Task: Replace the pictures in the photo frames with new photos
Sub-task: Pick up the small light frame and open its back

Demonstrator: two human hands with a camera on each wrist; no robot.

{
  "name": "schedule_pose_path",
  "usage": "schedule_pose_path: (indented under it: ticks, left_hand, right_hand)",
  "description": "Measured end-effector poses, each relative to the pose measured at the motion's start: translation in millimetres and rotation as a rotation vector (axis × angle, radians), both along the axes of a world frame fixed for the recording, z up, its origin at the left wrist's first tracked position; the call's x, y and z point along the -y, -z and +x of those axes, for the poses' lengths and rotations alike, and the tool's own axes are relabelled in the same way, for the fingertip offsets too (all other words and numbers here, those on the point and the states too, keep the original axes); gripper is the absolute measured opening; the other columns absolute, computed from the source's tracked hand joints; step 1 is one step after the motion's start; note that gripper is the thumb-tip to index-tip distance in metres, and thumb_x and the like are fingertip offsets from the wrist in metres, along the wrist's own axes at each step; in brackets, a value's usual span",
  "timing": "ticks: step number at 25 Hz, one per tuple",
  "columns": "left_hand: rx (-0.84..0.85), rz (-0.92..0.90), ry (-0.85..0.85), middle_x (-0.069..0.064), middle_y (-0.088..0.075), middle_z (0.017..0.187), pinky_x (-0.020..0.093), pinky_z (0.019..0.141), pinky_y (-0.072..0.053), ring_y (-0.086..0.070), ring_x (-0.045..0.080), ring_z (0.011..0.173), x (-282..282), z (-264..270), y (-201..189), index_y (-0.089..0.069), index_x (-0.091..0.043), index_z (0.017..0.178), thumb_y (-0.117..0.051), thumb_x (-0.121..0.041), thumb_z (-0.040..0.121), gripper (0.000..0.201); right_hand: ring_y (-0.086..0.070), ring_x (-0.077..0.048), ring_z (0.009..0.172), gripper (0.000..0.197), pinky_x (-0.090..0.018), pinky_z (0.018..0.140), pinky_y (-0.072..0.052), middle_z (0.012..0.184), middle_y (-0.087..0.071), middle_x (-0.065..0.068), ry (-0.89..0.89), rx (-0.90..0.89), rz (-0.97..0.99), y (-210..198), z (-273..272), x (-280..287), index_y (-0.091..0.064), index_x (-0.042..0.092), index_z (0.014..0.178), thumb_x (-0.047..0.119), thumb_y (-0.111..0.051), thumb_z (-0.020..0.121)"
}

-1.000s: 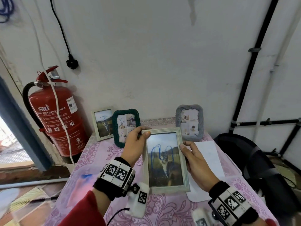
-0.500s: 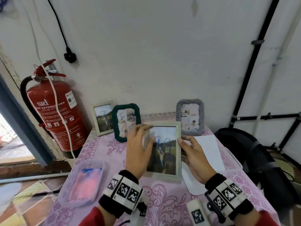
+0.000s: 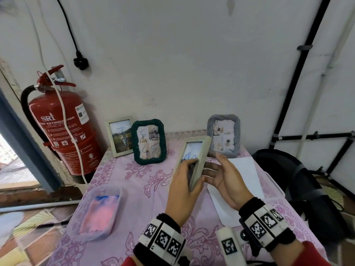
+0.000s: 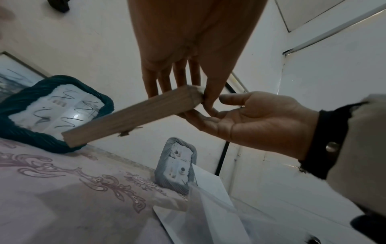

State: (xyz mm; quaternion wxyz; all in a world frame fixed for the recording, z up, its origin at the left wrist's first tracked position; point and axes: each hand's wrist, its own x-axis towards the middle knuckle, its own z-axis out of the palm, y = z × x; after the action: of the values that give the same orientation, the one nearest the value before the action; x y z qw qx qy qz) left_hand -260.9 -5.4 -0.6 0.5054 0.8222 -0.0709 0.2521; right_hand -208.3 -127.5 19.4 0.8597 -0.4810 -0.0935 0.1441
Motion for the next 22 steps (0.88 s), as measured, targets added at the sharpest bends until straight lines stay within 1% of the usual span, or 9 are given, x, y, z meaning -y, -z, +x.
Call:
schedule_pose_path:
  ticks: [4,7,9,11,14,16,18,20,22]
  left_hand:
    - [-0.001,-0.166,0.015,-0.008,-0.061,0.110,0.020,0.084,-0.050,-0.059,0.001,0.100,-2.8,-3.9,0.3,-0.048,-0.022,0.117,-0.062,-0.010,0.087,0.035]
    - [0.010,-0.374,-0.002,-0.011,-0.065,0.099,0.014,0.064,-0.050,-0.062,0.000,0.076,-8.8,-5.0,0.1,-0.048,-0.020,0.113,-0.055,-0.007,0.091,0.027]
    - [-0.009,-0.476,-0.041,-0.003,-0.064,0.109,0.016,0.074,-0.053,-0.064,0.001,0.087,-17.6,-4.5,2.3,-0.047,-0.011,0.117,-0.052,-0.006,0.092,0.025]
    - [-0.050,-0.590,-0.043,0.010,-0.064,0.116,0.032,0.088,-0.054,-0.064,0.013,0.097,-24.2,-6.7,4.9,-0.046,-0.007,0.119,-0.050,-0.006,0.093,0.026]
    - [-0.105,-0.756,-0.041,0.017,-0.066,0.112,0.039,0.083,-0.055,-0.064,0.021,0.092,-30.0,-10.1,13.0,-0.047,-0.009,0.117,-0.047,-0.008,0.094,0.023]
    - [-0.148,-0.880,-0.048,0.017,-0.067,0.108,0.042,0.082,-0.054,-0.064,0.024,0.092,-34.5,-10.1,22.4,-0.047,-0.009,0.119,-0.047,-0.011,0.095,0.024]
    - [-0.200,-0.981,-0.049,0.017,-0.067,0.104,0.040,0.075,-0.056,-0.064,0.024,0.086,-39.1,-9.4,32.1,-0.047,-0.009,0.119,-0.047,-0.012,0.095,0.024]
    - [-0.242,-0.974,-0.072,0.015,-0.067,0.099,0.032,0.063,-0.059,-0.064,0.020,0.079,-43.7,-11.0,41.2,-0.049,-0.010,0.114,-0.048,-0.012,0.095,0.019]
    - [-0.284,-0.868,-0.102,0.015,-0.065,0.099,0.032,0.065,-0.058,-0.063,0.020,0.079,-50.2,-11.4,50.2,-0.051,-0.010,0.109,-0.049,-0.012,0.094,0.015]
  right_hand:
    - [-0.067,-0.024,0.072,0.031,-0.032,0.066,-0.055,0.091,-0.070,-0.016,0.011,0.041,-0.041,-0.3,-0.7,-4.2,-0.057,0.007,0.109,0.026,-0.034,0.100]
    - [-0.068,-0.026,0.089,0.023,-0.034,0.081,-0.056,0.103,-0.070,-0.017,0.016,0.105,-0.110,5.3,-1.0,-5.3,-0.058,0.007,0.112,0.011,-0.041,0.098]
    - [-0.064,-0.021,0.103,0.024,-0.031,0.088,-0.052,0.114,-0.068,-0.010,0.052,0.166,-0.269,11.8,-2.6,-4.1,-0.059,0.013,0.113,0.005,-0.045,0.096]
    - [-0.059,-0.017,0.108,0.029,-0.025,0.088,-0.050,0.121,-0.062,-0.003,0.143,0.219,-0.452,20.8,-3.2,-0.8,-0.058,0.020,0.116,0.003,-0.049,0.094]
    - [-0.056,-0.015,0.104,0.035,-0.019,0.081,-0.048,0.120,-0.056,-0.002,0.177,0.165,-0.543,39.3,-4.6,3.0,-0.050,0.021,0.126,0.008,-0.051,0.094]
    - [-0.058,-0.010,0.095,0.031,-0.011,0.067,-0.050,0.112,-0.060,-0.003,0.118,0.086,-0.485,50.8,-8.5,1.4,-0.051,0.020,0.125,0.011,-0.050,0.095]
    - [-0.060,-0.010,0.088,0.027,-0.009,0.063,-0.051,0.102,-0.064,-0.003,0.106,0.086,-0.455,59.3,-10.6,-0.6,-0.057,0.013,0.120,0.007,-0.050,0.094]
    - [-0.060,-0.015,0.089,0.026,-0.012,0.068,-0.053,0.096,-0.065,-0.005,0.107,0.112,-0.461,65.0,-11.1,-1.8,-0.060,0.010,0.116,0.003,-0.052,0.093]
    - [-0.058,-0.016,0.089,0.026,-0.011,0.067,-0.051,0.095,-0.064,-0.006,0.120,0.128,-0.487,70.9,-10.7,-1.5,-0.060,0.011,0.115,0.002,-0.054,0.091]
